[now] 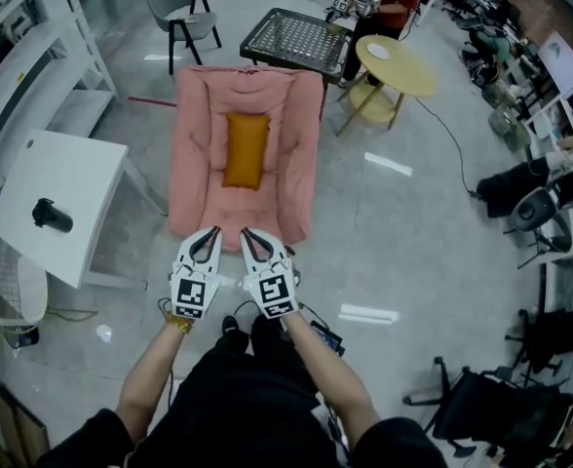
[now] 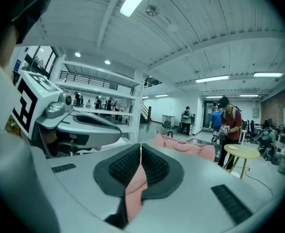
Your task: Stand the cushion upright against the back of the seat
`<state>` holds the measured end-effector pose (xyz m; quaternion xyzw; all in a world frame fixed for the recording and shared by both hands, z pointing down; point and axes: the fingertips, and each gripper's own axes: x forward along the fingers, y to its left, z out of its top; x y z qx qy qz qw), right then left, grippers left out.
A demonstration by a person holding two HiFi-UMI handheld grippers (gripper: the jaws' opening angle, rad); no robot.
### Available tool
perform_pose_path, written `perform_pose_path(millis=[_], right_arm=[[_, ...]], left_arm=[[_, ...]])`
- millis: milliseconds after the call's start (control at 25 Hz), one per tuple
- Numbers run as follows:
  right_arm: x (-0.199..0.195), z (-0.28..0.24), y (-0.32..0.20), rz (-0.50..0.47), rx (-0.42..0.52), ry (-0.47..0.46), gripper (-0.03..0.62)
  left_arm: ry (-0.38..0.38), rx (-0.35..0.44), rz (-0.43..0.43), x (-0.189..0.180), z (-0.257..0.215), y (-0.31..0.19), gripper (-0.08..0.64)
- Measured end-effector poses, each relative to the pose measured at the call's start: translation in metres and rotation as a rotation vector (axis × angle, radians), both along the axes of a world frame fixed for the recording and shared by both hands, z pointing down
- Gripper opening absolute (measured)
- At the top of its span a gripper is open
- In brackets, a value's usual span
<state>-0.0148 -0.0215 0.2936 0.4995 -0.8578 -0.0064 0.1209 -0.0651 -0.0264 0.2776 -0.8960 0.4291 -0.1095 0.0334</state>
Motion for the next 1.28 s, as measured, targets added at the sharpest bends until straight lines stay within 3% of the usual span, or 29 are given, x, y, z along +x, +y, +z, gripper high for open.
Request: perform_pose_path(millis=[200, 360, 880, 1280], right_arm=[[-0.027, -0.026, 0.034, -0.01, 0.074, -0.025, 0.02], [-0.03, -0.024, 0.058, -0.02, 0.093, -0.014, 0.017], [0.019, 0.013, 0.123, -0.051, -0.022, -0.008, 0.015], [0.01, 0.021, 0.137, -0.089, -0.022, -0.026, 0.015]], left_arm=[[0.042, 0.034, 0.022, -0.023, -0.011, 0.032, 0.023], [0.066, 0.042, 0.059, -0.02, 0.0, 0.061, 0.023], [0.067, -0.032, -0.007, 0.017, 0.022, 0.124, 0.023], [0.05, -0.048, -0.027, 0.023, 0.031, 0.136, 0.023]])
